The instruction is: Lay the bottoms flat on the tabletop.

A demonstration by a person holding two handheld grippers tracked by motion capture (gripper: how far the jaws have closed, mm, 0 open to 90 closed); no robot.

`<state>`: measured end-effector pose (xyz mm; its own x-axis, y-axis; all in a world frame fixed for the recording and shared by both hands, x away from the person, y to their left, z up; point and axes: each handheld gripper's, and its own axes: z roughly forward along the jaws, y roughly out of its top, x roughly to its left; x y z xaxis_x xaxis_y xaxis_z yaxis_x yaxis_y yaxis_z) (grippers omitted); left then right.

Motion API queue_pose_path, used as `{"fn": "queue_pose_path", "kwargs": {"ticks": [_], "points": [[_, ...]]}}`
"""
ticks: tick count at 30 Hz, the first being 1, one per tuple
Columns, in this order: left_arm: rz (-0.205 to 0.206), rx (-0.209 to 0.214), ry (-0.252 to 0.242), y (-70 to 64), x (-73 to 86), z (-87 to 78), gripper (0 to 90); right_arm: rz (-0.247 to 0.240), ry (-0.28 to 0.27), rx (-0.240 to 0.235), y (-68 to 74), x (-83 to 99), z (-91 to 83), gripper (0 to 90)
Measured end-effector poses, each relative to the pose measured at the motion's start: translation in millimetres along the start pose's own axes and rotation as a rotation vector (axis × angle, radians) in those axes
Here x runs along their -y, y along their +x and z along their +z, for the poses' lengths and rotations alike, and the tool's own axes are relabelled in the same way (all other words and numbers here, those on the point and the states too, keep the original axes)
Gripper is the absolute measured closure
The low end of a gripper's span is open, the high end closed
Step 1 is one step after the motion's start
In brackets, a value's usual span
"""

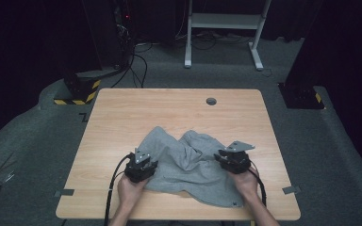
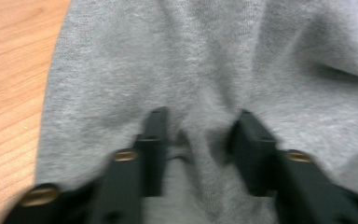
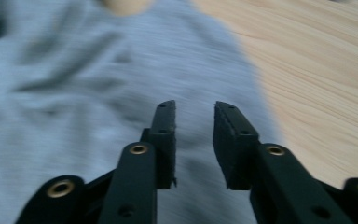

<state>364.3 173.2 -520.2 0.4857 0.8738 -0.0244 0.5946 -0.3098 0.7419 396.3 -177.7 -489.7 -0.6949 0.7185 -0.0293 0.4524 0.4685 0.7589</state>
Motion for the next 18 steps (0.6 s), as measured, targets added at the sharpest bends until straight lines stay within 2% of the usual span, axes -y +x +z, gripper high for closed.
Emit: {"fn": "queue_pose_path", "kwargs": {"ticks": [2,4,5,7,9,11,13,15,16,18], "points": [[0.016,0.017,0.009,1.1,-5.6,-2.8,79.6,-0.03,0.02,-0.059,13.6,-4.0,10.9,65.3],[0.034,0.021,-0.007,1.7,-13.7,-8.8,86.2,-0.067,0.06,-0.071,23.4,-5.2,22.7,66.3],[0.042,0.014,-0.021,2.1,-18.7,-12.9,86.7,-0.078,0.079,-0.069,25.8,-4.9,28.3,67.7],[0.055,-0.005,-0.053,3.9,-29.2,-21.7,86.9,-0.092,0.113,-0.045,25.8,-2.9,36.8,70.8],[0.055,-0.023,-0.08,7.0,-38.0,-26.7,86.8,-0.106,0.101,-0.016,22.9,-1.1,38.9,74.5],[0.049,-0.048,-0.086,11.1,-43.6,-24.8,86.0,-0.131,0.097,0.026,20.3,-1.1,39.8,75.3],[0.023,-0.073,-0.061,15.8,-44.8,-16.2,80.9,-0.123,0.101,0.047,16.4,-2.2,41.0,75.3],[0.0,-0.083,-0.031,17.8,-42.2,-10.3,70.8,-0.116,0.1,0.07,12.6,-2.8,42.3,75.1],[-0.001,-0.081,-0.025,16.8,-39.7,-11.1,64.7,-0.115,0.097,0.079,10.6,-2.5,42.6,74.7],[0.006,-0.066,-0.036,12.5,-32.7,-18.5,54.3,-0.082,0.078,0.074,7.2,0.0,42.8,74.3]]}}
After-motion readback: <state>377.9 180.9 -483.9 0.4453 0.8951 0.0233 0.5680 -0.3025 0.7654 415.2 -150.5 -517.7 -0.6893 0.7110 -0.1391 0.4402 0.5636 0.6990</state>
